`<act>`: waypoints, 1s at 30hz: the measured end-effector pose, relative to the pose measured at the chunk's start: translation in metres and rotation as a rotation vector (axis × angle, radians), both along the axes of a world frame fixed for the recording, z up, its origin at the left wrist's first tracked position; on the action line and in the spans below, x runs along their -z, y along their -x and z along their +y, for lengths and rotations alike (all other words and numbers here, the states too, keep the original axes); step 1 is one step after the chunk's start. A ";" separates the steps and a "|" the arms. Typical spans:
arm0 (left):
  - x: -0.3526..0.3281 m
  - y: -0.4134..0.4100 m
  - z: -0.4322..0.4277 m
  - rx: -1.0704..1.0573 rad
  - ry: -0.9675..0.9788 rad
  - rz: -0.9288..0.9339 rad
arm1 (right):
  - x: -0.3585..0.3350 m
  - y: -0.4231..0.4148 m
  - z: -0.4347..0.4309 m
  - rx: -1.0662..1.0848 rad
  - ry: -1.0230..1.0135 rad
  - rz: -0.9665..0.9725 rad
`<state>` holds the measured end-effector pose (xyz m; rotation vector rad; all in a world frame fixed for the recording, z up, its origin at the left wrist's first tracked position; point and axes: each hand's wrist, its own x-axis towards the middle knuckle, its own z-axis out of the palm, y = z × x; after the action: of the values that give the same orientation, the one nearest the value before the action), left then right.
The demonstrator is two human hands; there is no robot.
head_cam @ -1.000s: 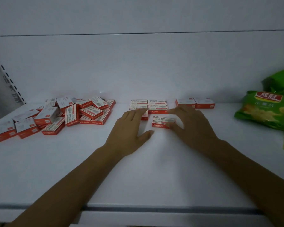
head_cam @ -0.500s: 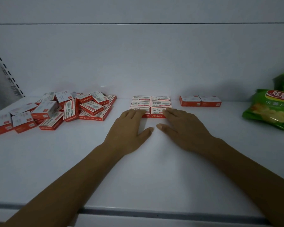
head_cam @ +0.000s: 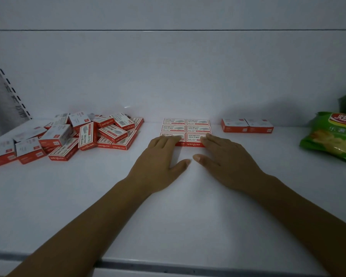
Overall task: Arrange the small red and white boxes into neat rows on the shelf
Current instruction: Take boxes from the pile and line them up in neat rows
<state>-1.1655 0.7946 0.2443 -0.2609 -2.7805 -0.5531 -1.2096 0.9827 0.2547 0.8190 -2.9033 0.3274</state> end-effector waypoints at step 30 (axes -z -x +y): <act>-0.022 -0.008 -0.007 -0.029 0.112 0.087 | -0.034 0.000 -0.019 -0.070 0.028 0.218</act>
<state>-1.1570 0.7880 0.2664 -0.2621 -2.7296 -0.3698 -1.2094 0.9639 0.2886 0.8923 -2.6678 0.2656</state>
